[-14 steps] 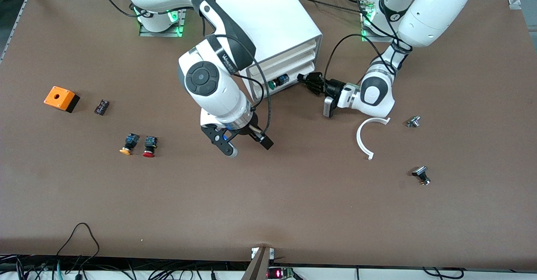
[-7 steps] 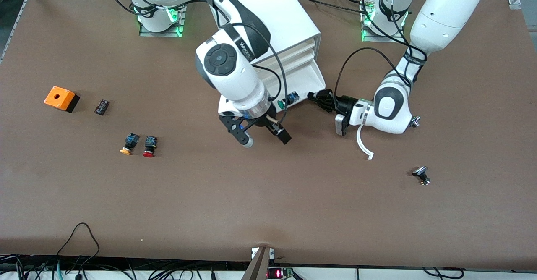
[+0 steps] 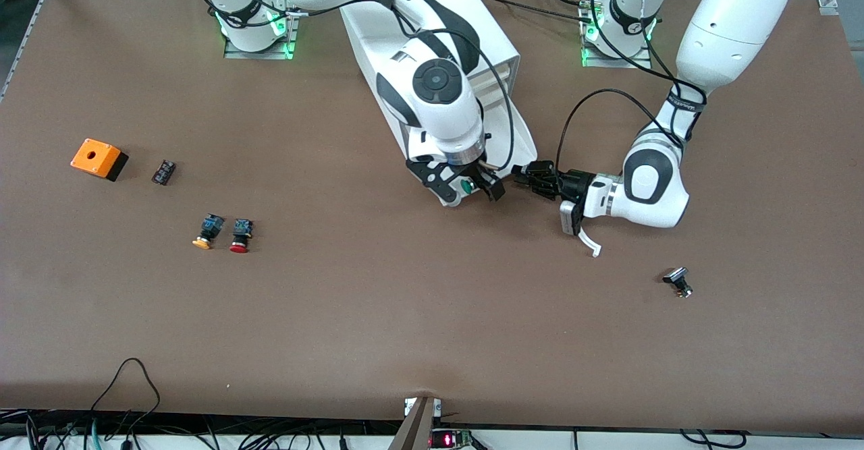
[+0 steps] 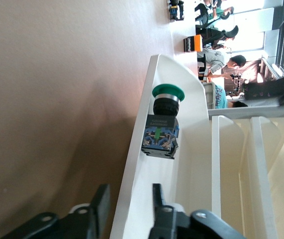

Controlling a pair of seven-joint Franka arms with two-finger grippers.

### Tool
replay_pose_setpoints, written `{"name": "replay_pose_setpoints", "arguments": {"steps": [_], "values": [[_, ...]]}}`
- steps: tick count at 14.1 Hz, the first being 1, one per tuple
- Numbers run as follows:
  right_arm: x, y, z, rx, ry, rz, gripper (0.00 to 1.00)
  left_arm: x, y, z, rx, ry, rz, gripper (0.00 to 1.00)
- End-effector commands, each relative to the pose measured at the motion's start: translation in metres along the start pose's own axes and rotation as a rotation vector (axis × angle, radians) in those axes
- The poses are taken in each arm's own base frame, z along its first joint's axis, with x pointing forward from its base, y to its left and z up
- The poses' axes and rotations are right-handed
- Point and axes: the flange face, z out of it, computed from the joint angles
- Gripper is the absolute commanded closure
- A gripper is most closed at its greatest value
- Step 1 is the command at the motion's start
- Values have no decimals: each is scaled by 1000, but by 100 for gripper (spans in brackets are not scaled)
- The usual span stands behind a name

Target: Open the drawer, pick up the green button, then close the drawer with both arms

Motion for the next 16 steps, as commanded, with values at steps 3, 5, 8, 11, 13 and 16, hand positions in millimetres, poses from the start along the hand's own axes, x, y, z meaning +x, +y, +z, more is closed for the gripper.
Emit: {"name": "replay_pose_setpoints", "arguments": {"steps": [3, 5, 8, 11, 13, 16], "values": [[-23, 8, 40, -70, 45, -42, 0, 15, 22, -40, 22, -60, -56, 0], [-23, 11, 56, -79, 44, -44, 0, 30, 43, -66, 66, -115, -101, 0], [-30, 15, 72, -89, 43, -51, 0, 51, 81, -100, 174, -182, -195, 0], [-34, 15, 74, -87, 38, -55, 19, 69, 124, -128, 292, -233, -292, 0], [-36, 15, 74, -86, 37, -62, 57, 79, 151, -143, 364, -248, -363, 0], [-36, 14, 69, -87, 35, -63, 100, 89, 190, -155, 478, -257, -459, 0]]}}
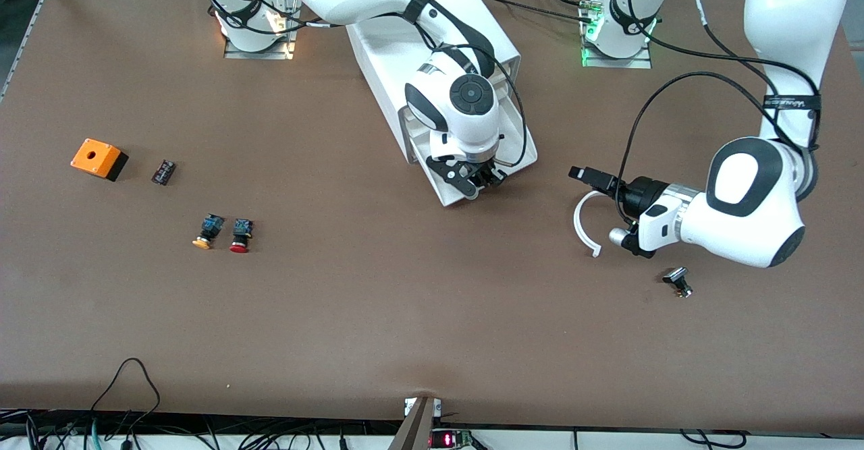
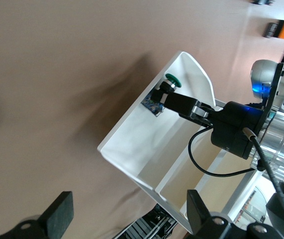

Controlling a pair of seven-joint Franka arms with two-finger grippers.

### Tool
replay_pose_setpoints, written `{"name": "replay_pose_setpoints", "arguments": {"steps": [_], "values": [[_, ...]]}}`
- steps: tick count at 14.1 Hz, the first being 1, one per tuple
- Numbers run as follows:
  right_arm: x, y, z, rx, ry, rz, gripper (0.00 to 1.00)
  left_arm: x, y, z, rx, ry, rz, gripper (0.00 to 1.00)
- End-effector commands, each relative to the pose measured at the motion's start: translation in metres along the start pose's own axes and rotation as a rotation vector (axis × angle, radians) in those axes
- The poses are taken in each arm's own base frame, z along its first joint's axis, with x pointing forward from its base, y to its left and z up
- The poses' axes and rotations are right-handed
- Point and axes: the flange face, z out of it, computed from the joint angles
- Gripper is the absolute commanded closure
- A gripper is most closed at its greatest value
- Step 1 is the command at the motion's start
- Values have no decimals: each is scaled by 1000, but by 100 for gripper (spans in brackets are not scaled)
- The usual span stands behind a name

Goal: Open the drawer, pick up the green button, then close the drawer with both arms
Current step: 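Lift the green button out with the right gripper while the left gripper withdraws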

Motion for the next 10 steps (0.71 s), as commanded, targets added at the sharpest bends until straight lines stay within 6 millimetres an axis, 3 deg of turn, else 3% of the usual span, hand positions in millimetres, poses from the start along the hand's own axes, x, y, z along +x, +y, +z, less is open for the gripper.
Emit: {"name": "replay_pose_setpoints", "arguments": {"steps": [1, 2, 4, 7, 10], "values": [[-3, -4, -11, 8, 6, 1, 100, -7, 30, -26, 95, 5, -111, 0], [-1, -3, -12, -9, 5, 5, 100, -11, 40, -34, 126, 6, -137, 0], [10, -7, -42, 23, -3, 21, 100, -17, 61, -44, 255, 18, -150, 0], [49, -6, -75, 26, -2, -36, 100, -19, 101, -49, 540, 75, -119, 0], [91, 4, -105, -10, 0, -225, 100, -13, 109, -71, 662, 188, -87, 0]]}}
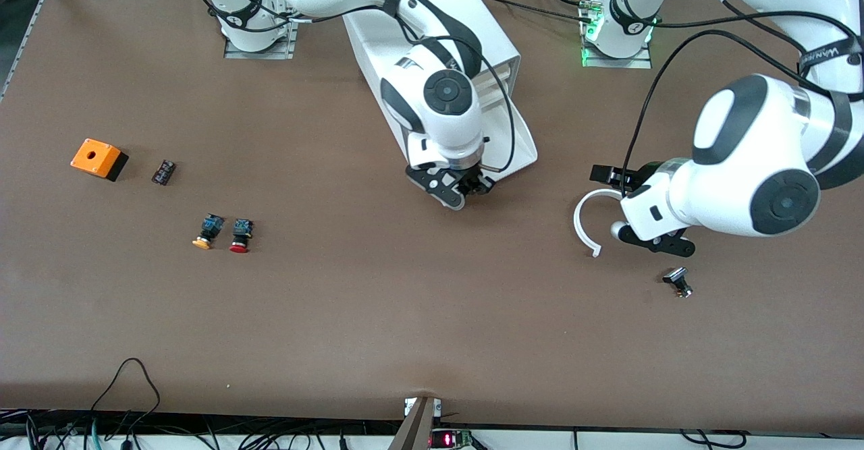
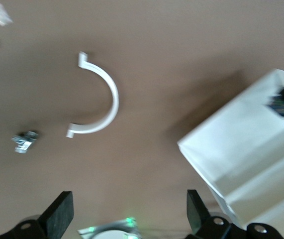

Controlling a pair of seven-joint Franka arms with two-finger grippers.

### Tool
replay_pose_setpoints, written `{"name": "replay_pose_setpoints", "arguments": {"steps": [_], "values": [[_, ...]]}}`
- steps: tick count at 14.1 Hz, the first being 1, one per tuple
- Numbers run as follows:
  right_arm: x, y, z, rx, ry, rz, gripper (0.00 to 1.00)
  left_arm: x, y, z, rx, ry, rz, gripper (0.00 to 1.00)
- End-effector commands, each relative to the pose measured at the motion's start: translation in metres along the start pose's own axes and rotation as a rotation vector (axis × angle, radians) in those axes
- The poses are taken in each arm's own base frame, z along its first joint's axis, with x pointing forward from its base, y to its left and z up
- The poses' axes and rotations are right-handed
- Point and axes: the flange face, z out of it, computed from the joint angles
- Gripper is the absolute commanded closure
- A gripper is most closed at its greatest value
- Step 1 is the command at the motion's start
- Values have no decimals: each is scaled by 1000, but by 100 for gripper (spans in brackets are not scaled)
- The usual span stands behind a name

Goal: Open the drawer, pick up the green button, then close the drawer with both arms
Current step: 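Lift the green button out with the right gripper while the left gripper withdraws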

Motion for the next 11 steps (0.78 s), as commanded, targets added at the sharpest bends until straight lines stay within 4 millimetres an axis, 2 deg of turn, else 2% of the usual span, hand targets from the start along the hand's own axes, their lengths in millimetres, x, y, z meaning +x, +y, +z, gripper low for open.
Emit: {"name": "replay_pose_setpoints", "arguments": {"steps": [1, 3, 5, 6, 7, 8, 10, 11], "values": [[34, 12, -28, -14, -7, -170, 100, 12, -8, -21, 51, 123, -24, 0], [71, 35, -31, -64, -26, -293, 100, 14, -11, -19, 60, 126, -39, 0], [109, 59, -26, -88, -46, -410, 100, 27, -11, -4, 41, 140, -127, 0], [128, 74, -16, -104, -61, -476, 100, 32, -11, -3, 33, 177, -187, 2], [143, 88, -7, -112, -71, -515, 100, 35, -9, 13, 32, 172, -220, 19], [161, 107, 5, -121, -82, -540, 100, 38, -6, 23, 26, 196, -249, 21], [196, 144, 23, -127, -94, -576, 100, 43, 4, 40, 12, 261, -287, 11], [214, 162, 32, -129, -101, -590, 100, 46, 14, 53, 6, 275, -328, 10]]}}
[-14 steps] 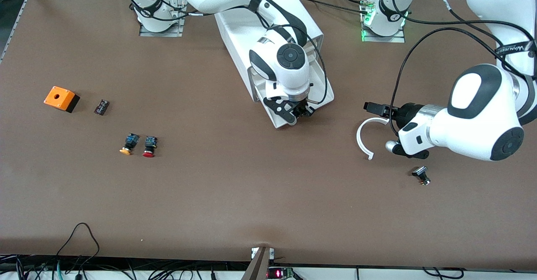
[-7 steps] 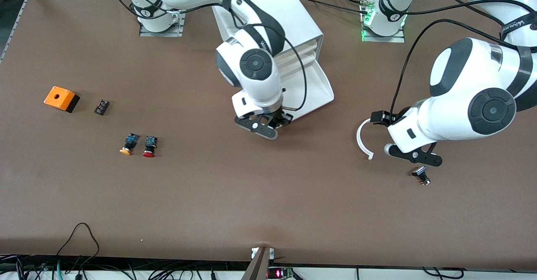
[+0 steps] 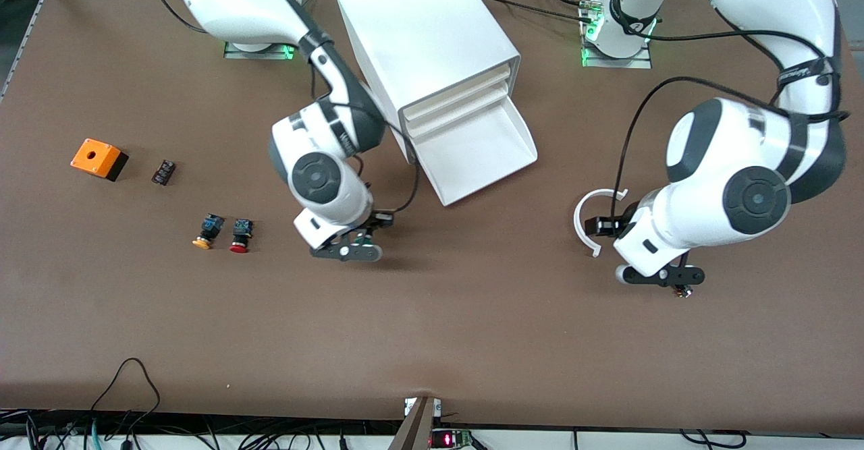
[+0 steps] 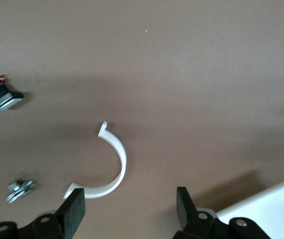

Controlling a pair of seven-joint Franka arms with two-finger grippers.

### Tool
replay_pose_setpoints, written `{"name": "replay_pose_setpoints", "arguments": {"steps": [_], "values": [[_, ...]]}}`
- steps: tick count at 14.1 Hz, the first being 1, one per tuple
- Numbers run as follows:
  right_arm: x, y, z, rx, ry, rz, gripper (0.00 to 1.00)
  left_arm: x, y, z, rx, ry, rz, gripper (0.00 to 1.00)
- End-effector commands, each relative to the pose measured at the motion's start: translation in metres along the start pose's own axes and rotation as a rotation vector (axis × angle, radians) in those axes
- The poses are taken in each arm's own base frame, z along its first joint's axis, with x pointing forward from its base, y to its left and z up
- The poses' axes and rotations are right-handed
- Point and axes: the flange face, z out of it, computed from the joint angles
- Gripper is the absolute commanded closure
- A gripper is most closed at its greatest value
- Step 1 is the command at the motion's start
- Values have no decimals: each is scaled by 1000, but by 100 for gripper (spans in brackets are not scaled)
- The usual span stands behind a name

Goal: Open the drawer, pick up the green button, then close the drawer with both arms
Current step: 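Lower the button with the right gripper while the left gripper reaches the drawer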

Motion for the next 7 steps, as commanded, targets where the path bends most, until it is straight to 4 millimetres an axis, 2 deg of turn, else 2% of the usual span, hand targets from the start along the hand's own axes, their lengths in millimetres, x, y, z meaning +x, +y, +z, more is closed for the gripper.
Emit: {"name": "replay_pose_setpoints", "arguments": {"steps": [1, 4, 7], "values": [[1, 65, 14, 12, -24, -45, 100, -22, 23, 23, 13, 49, -111, 10], [14, 128, 39, 18, -23, -27, 100, -37, 54, 58, 13, 63, -237, 5], [22, 176, 55, 40, -40, -57, 100, -52, 73, 98, -5, 93, -320, 4]]}}
